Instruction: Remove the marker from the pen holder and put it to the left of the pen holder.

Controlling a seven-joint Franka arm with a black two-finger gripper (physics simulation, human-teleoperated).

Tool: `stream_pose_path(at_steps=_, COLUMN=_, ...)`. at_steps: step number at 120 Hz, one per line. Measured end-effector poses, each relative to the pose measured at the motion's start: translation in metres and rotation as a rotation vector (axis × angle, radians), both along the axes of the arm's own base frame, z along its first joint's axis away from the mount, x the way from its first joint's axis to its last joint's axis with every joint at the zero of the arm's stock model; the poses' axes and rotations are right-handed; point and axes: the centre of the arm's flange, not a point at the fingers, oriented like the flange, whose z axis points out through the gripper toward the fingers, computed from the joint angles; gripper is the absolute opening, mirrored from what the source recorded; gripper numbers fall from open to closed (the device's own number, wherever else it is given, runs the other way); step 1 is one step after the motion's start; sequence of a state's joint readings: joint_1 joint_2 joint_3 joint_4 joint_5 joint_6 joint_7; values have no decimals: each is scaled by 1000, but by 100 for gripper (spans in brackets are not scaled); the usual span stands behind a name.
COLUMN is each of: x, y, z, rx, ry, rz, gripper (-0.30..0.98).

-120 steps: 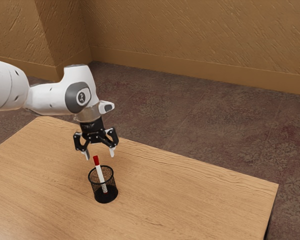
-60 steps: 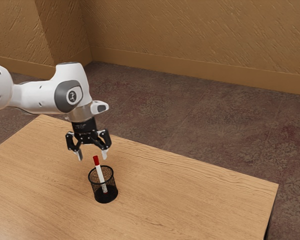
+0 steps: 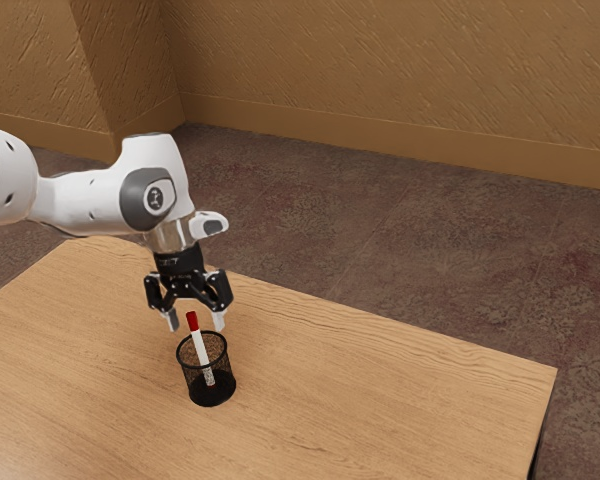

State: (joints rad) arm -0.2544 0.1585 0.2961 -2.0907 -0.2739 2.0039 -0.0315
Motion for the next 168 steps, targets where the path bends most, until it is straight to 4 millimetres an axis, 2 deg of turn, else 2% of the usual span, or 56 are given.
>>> stream_pose_path(at_steps=4, x=0, y=0, z=0, rx=-3, ry=-2, rz=-3, gripper=64)
stream_pose_path(at_steps=21, x=1, y=0, z=3, rx=-14, ry=-13, rz=-18, gripper=29)
stream_pose_path(at_steps=32, x=1, y=0, z=4, rx=-18, ry=-19, rz=-28, gripper=13)
stream_pose_path(at_steps=46, x=1, y=1, z=6, rx=-22, ry=-24, rz=-39, gripper=2)
stream_pose_path(at_steps=64, x=-2, y=2, z=13, rx=-23, ry=-34, rz=-52, gripper=-4)
stream_pose_path(at_steps=70, x=-7, y=2, z=27, rx=-27, ry=-49, rz=-61, gripper=-5)
stream_pose_path(at_steps=94, x=-31, y=11, z=111, rx=1, ry=-132, rz=-120, gripper=-8)
stream_pose_path(at_steps=99, x=-37, y=21, z=127, rx=7, ry=-148, rz=-113, gripper=-8)
stream_pose_path(at_steps=106, x=-46, y=53, z=136, rx=21, ry=-139, rz=-66, gripper=-8)
stream_pose_path(at_steps=113, x=-56, y=80, z=133, rx=37, ry=-96, rz=-29, gripper=-8)
stream_pose_path(at_steps=120, x=-65, y=91, z=126, rx=43, ry=-25, rz=-20, gripper=-9)
stream_pose_path(at_steps=130, x=-77, y=89, z=103, rx=39, ry=137, rz=-16, gripper=-9)
stream_pose_path(at_steps=144, x=-102, y=86, z=73, rx=-10, ry=446, rz=43, gripper=-9)
stream_pose_path(at_steps=148, x=-107, y=88, z=59, rx=-18, ry=533, rz=65, gripper=-8)
stream_pose_path(at_steps=158, x=-107, y=94, z=23, rx=-18, ry=710, rz=110, gripper=-8)
stream_pose_path(at_steps=162, x=-106, y=92, z=16, rx=-15, ry=751, rz=117, gripper=-7)
stream_pose_path(at_steps=168, x=-107, y=88, z=12, rx=-12, ry=793, rz=124, gripper=5)
